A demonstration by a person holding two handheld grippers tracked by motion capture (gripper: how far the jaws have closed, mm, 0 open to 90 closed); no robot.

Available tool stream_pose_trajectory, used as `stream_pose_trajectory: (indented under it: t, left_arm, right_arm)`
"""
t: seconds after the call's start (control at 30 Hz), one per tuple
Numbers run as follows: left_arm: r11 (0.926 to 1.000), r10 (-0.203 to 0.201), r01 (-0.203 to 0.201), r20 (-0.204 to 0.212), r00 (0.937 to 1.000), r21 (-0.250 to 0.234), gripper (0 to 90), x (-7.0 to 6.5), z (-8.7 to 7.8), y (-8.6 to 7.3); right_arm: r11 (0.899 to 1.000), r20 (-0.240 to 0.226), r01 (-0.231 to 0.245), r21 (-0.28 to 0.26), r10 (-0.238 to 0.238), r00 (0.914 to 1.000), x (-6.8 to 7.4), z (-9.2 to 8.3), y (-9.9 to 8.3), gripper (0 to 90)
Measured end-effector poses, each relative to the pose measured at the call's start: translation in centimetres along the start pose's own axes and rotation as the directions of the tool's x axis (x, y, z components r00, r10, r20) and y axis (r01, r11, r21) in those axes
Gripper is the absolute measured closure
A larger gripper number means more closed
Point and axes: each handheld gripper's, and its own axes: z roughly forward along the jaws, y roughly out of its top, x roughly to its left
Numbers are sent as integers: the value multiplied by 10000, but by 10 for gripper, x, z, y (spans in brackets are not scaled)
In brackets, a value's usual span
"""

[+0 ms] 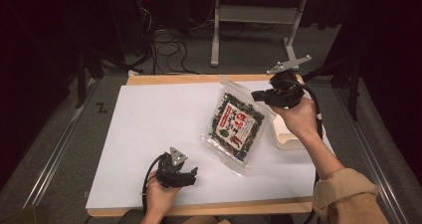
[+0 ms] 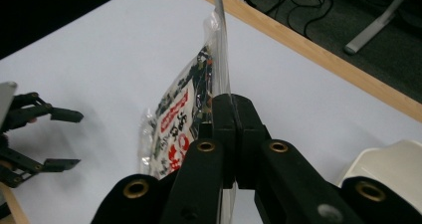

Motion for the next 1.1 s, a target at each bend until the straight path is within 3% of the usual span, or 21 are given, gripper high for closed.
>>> stream_pose_trajectory:
  t: [0.23, 0.4, 0.57, 0.67, 0.7, 0.9, 1.07, 1.1]
  left_arm:
    - [10000, 0, -1, -94, 10000, -99, 240, 0, -1, 1]
    - [9998, 43, -46, -140, 9999, -198, 247, -1, -2, 0]
    - [9999, 44, -46, -131, 9999, -155, 246, -1, -1, 1]
    - [9997, 5, -9, -146, 9999, -225, 244, -1, -2, 0]
    - [9997, -8, 5, -158, 9999, -247, 243, -1, -3, 0]
    - [9992, -263, 260, -91, 9996, -316, 242, 3, -4, 0]
    - [9993, -234, 233, -35, 9997, -280, 242, 2, -4, -1]
    - [9993, -262, 261, -19, 9997, -256, 242, 2, -4, -1]
  right_arm:
    - [9988, 284, 328, -364, -318, 9991, 5, -18, 15, 900]
    - [9979, 541, 229, -608, -196, 9983, 4, -29, 19, 900]
    - [9974, 933, 130, -702, -64, 9956, -6, -42, 23, 900]
    - [9958, 987, 17, -918, 74, 9951, -11, -48, 23, 900]
    - [9938, 919, -228, -1088, 329, 9952, -16, -52, 23, 900]
    - [9919, 1194, -365, -1214, 511, 9915, -24, -63, 23, 900]
    - [9917, 1776, -405, -1218, 619, 9821, -35, -73, 23, 900]
    - [9930, 2074, -409, -1109, 634, 9762, -39, -76, 22, 900]
